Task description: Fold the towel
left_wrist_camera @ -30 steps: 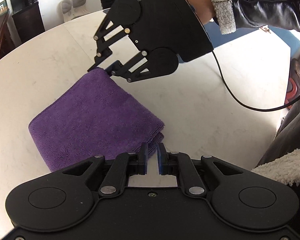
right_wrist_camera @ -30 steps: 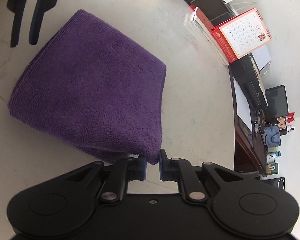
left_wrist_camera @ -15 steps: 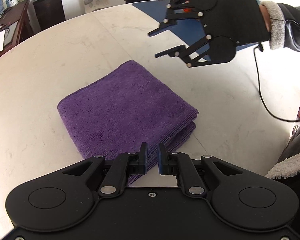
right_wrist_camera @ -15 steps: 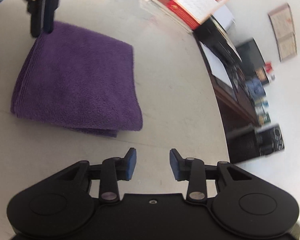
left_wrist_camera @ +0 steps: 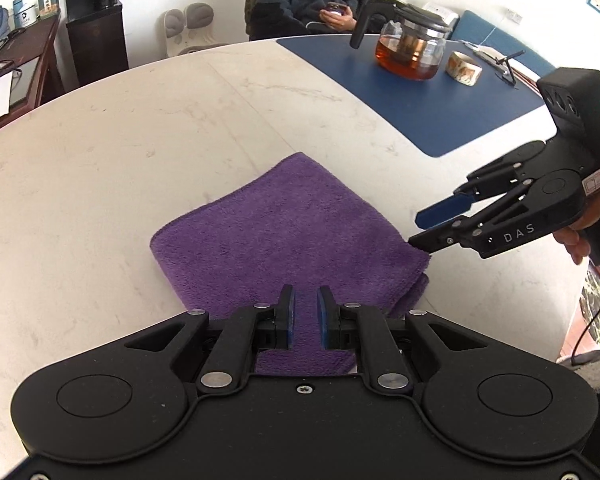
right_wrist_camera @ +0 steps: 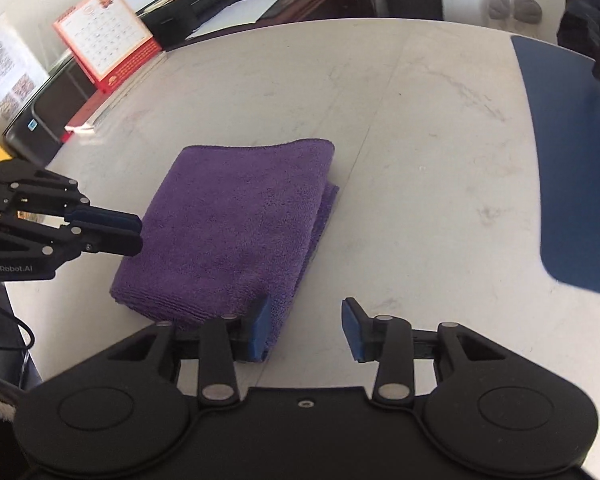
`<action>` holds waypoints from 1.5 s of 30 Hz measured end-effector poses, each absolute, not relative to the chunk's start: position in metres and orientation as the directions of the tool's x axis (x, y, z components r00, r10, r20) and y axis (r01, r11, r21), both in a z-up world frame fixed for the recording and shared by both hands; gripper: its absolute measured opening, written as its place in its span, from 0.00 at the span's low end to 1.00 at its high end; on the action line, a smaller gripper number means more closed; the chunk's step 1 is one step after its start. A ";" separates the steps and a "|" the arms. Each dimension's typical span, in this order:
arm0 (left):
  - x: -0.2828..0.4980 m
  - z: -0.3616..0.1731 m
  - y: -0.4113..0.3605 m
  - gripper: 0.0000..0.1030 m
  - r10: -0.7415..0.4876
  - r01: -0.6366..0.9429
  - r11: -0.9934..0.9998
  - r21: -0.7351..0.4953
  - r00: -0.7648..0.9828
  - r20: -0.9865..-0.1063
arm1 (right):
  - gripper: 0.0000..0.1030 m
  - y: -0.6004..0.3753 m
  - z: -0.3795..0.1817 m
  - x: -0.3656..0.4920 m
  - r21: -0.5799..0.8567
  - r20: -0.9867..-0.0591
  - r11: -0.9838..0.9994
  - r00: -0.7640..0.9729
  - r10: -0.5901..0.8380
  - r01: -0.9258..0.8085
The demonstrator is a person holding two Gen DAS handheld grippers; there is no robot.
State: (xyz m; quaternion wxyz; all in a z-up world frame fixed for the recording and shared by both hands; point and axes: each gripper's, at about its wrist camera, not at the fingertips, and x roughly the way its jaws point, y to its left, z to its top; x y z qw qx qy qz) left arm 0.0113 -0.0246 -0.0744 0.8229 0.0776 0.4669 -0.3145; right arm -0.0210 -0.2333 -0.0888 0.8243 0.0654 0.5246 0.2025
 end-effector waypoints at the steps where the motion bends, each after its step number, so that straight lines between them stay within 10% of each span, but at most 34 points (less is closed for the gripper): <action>1: 0.014 -0.079 -0.022 0.11 -0.439 0.588 0.792 -0.164 0.363 -0.822 | 0.36 -0.234 -0.090 -0.022 0.340 -0.834 0.910 0.370 0.409 -0.238; 26: 0.030 -0.097 -0.017 0.12 -0.404 0.614 0.772 -0.166 0.272 -0.873 | 0.38 -0.238 -0.100 -0.020 0.504 -0.782 0.852 0.345 0.520 -0.142; 33: 0.035 -0.096 -0.018 0.12 -0.396 0.611 0.772 -0.173 0.250 -0.883 | 0.08 -0.221 -0.087 -0.023 0.414 -0.796 0.867 0.351 0.492 -0.277; 42: 0.037 -0.097 -0.016 0.12 -0.406 0.604 0.774 -0.188 0.247 -0.880 | 0.32 -0.220 -0.091 -0.019 0.409 -0.820 0.877 0.320 0.475 -0.253; 45: 0.038 -0.097 -0.014 0.12 -0.412 0.601 0.775 -0.195 0.246 -0.877 | 0.09 -0.216 -0.090 -0.020 0.404 -0.820 0.869 0.308 0.483 -0.286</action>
